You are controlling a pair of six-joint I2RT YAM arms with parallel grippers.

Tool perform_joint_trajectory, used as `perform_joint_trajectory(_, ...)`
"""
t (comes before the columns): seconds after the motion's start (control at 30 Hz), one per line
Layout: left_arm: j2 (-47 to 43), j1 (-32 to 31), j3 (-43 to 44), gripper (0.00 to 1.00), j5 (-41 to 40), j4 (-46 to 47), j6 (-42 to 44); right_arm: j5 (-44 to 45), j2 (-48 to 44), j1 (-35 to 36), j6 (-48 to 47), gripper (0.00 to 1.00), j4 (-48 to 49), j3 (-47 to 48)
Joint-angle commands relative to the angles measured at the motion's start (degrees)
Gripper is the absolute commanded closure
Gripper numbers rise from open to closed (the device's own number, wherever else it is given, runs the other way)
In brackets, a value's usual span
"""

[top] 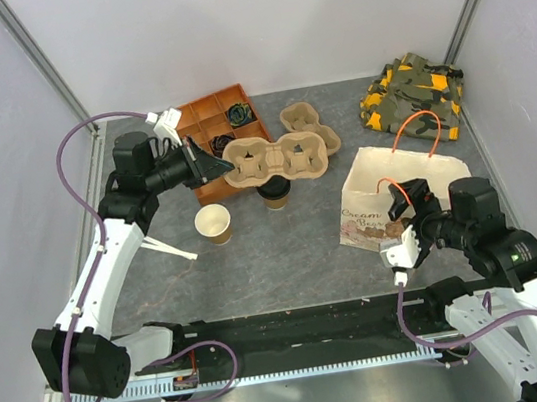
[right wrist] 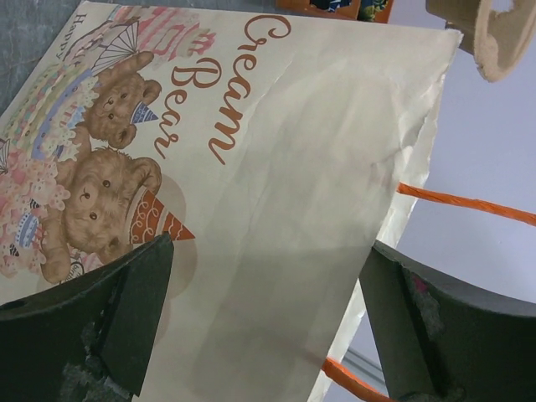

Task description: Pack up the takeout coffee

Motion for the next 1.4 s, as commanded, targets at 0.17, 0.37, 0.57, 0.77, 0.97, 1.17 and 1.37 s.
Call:
perform_joint_trajectory(0.17, 0.42, 0.51, 1.05, 0.98, 1.71, 1.64, 0.23, -1.07, 0.50, 0.14, -0.71, 0.02, 1.97, -0.46)
perform_joint_trajectory(0.37, 0.51, 0.60, 0.88, 0.98, 1.80, 1.72, 0.15, 4.11, 2.26, 0.14, 8.79, 0.02, 0.91, 3.95)
perform_joint_trajectory(0.57, 0.86, 0.60, 0.79, 0.98, 2.33, 2.16, -0.12, 7.89, 0.95, 0.14, 10.64, 0.02, 1.35, 2.99)
perform_joint_trajectory(0.77, 0.77, 0.60, 0.70, 0.98, 2.33, 2.16, -0.12, 11.49, 0.94, 0.14, 12.13, 0.02, 0.38, 2.45)
perform_joint_trajectory(0.97, 1.03, 0.60, 0.44, 0.98, 2.59, 2.60, -0.38, 12.55, 3.75, 0.06, 15.65, 0.02, 0.82, 4.04)
perform_joint_trajectory(1.17, 1.12, 0.60, 0.44, 0.98, 2.85, 2.60, -0.20, 12.38, -0.27, 0.23, 14.16, 0.02, 7.23, -1.23)
perform_joint_trajectory(1.37, 1.39, 0.69, 0.35, 0.98, 3.21, 2.69, -0.03, 13.96, 0.15, 0.23, 14.33, 0.02, 8.99, -2.29)
